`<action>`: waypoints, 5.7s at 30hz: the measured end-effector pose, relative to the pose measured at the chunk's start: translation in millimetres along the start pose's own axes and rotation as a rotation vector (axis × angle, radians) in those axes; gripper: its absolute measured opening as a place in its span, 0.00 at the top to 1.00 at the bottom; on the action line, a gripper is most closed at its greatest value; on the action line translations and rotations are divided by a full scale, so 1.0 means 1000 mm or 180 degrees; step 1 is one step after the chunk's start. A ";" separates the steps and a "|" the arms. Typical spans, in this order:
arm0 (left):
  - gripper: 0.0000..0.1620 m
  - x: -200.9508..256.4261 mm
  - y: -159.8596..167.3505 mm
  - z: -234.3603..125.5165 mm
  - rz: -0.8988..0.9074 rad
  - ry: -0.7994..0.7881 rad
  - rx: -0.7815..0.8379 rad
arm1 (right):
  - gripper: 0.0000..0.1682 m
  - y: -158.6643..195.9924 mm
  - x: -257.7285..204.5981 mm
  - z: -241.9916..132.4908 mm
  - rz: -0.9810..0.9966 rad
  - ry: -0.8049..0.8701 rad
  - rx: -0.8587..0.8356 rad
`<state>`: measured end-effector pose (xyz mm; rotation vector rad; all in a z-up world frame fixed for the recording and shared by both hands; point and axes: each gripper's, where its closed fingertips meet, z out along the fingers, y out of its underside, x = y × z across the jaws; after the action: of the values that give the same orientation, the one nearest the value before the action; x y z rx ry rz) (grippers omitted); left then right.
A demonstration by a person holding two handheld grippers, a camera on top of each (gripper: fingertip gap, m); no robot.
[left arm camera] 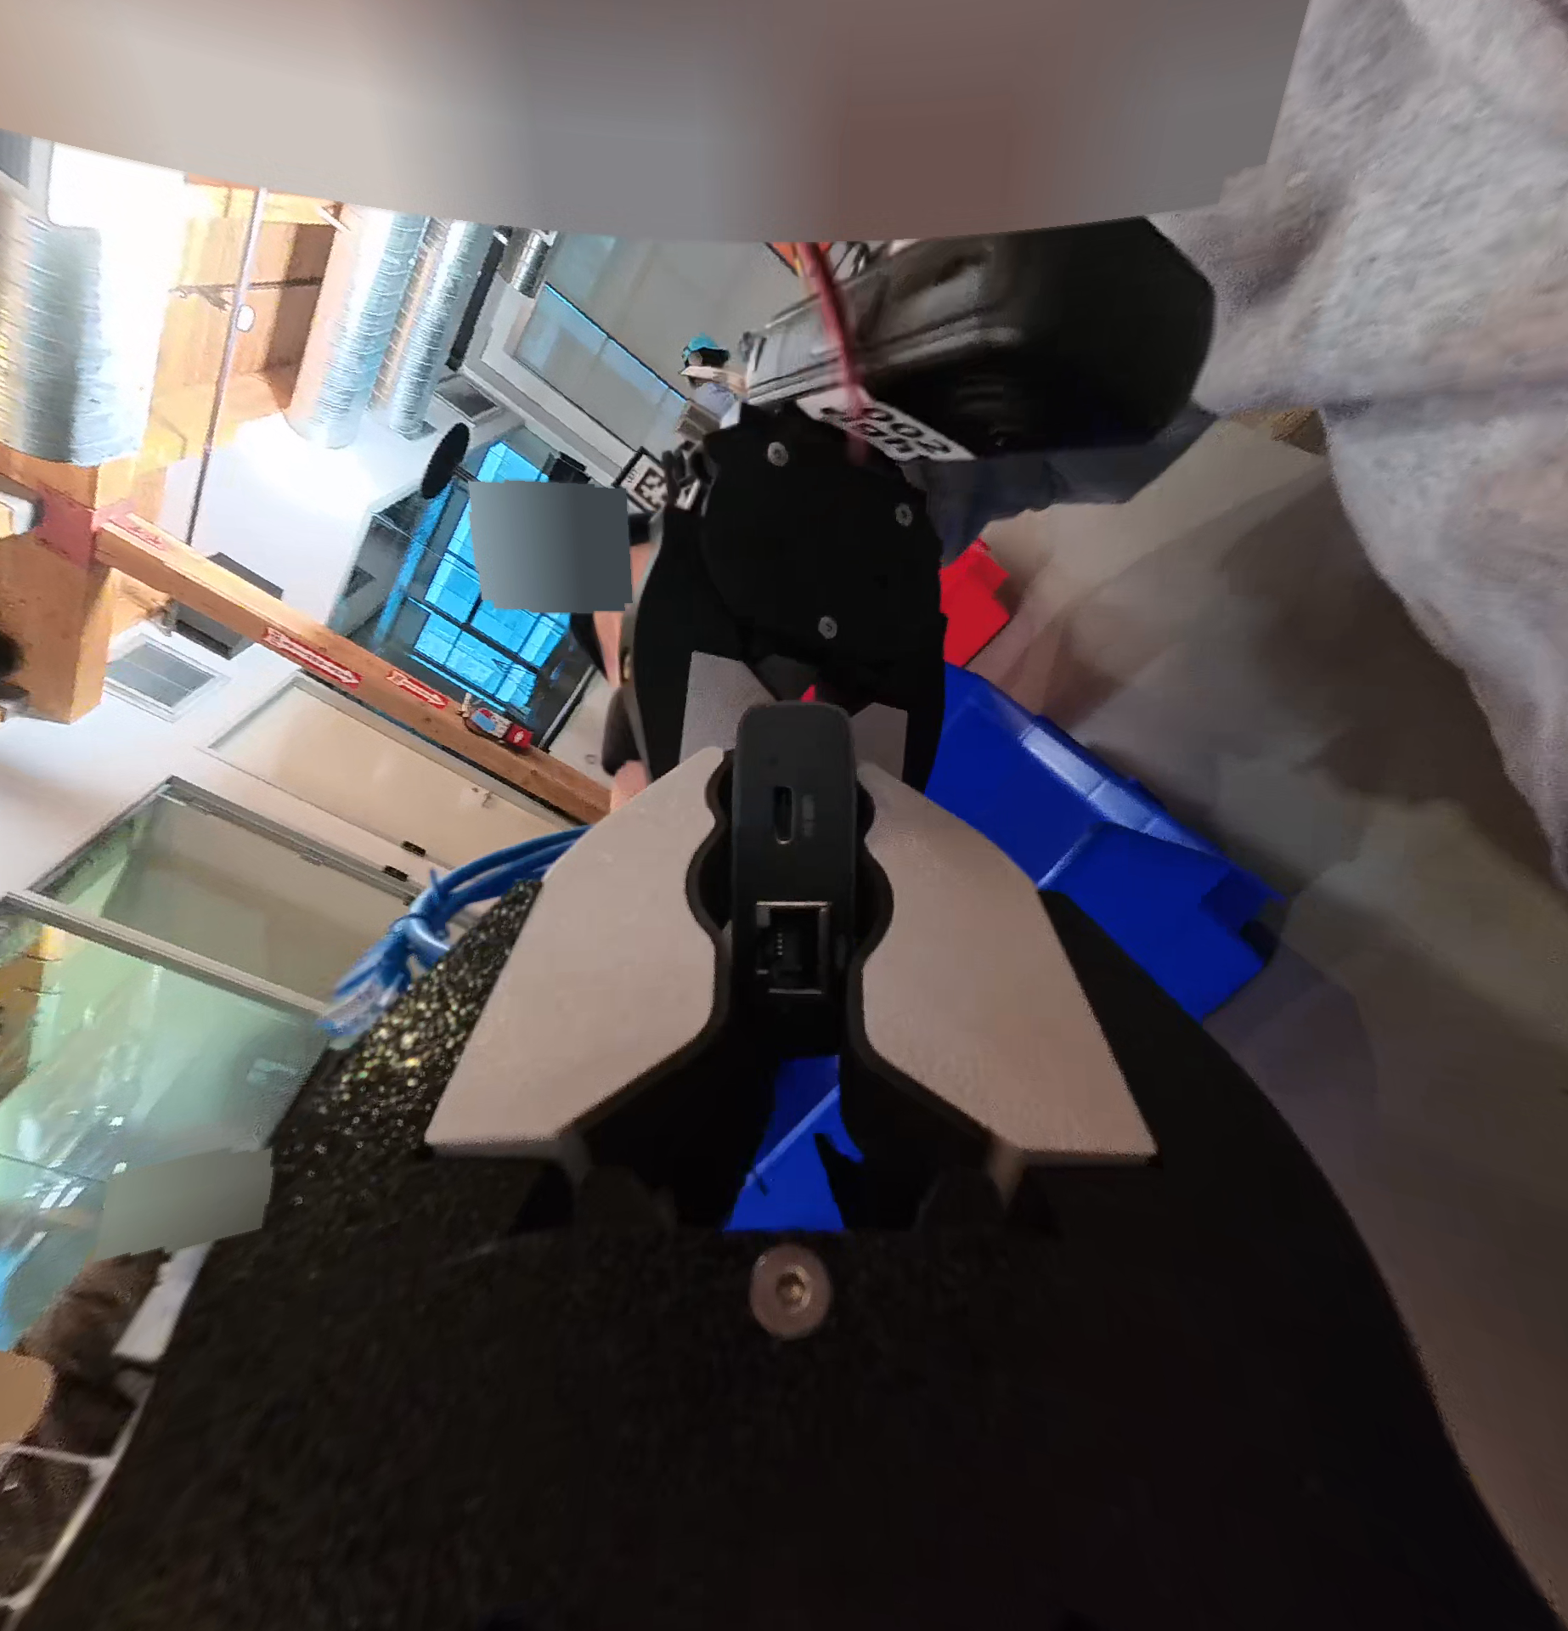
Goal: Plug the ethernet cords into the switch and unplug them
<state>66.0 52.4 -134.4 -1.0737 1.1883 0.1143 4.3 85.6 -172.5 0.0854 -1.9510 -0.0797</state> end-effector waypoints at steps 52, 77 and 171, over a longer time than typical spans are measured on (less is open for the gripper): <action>0.87 -0.019 0.037 0.013 -0.1009 -0.0217 -0.0279 | 0.85 0.136 -0.014 -0.160 0.3856 0.0451 -0.0073; 0.63 -0.060 0.062 -0.010 -0.1162 -0.1175 -0.0048 | 0.89 0.144 0.019 -0.141 0.2860 0.0890 -0.0659; 0.98 -0.068 0.182 -0.063 -0.1869 -0.1844 -0.0525 | 0.89 0.150 -0.132 -0.132 0.4081 0.1118 -0.2955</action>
<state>-112.9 133.3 -190.1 -1.3762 0.3253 0.0579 172.9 245.4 -230.3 -1.6004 -1.1579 -0.0957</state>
